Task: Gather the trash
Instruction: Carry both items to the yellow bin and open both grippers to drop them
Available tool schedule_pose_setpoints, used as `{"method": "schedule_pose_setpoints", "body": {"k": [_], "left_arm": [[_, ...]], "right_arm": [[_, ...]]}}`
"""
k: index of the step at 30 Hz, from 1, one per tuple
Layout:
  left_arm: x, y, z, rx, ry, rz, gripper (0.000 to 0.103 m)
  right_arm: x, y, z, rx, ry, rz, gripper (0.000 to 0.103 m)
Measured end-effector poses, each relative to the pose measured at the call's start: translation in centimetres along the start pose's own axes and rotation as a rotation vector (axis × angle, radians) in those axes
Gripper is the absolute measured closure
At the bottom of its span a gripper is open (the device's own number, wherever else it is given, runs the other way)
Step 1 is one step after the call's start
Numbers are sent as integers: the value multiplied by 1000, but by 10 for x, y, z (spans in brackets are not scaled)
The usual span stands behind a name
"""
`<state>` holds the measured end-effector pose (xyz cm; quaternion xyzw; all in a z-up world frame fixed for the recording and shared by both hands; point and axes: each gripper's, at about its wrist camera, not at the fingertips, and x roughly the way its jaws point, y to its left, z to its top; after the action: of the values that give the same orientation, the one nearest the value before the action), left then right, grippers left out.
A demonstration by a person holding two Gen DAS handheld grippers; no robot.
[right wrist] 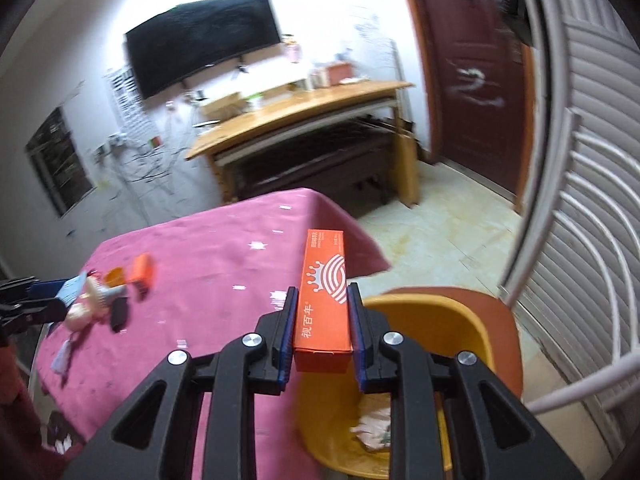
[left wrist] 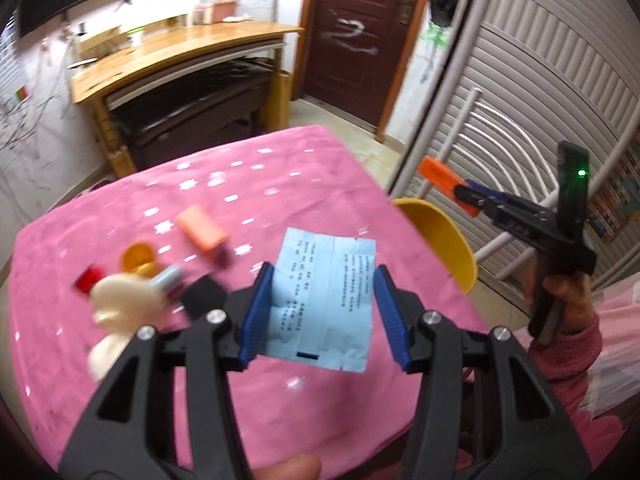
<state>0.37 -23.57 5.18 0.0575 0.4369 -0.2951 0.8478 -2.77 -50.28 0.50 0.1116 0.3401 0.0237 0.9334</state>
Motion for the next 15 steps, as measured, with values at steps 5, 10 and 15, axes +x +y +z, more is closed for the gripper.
{"method": "schedule_pose_setpoints", "body": {"k": [5, 10, 15], "left_arm": [[36, -33, 23, 30, 47, -54, 54], [69, -60, 42, 55, 98, -82, 54], [102, -83, 64, 41, 129, -129, 54]], "right_arm": [[11, -26, -9, 48, 29, -73, 85], [25, -42, -17, 75, 68, -118, 85], [34, -57, -22, 106, 98, -143, 85]]}}
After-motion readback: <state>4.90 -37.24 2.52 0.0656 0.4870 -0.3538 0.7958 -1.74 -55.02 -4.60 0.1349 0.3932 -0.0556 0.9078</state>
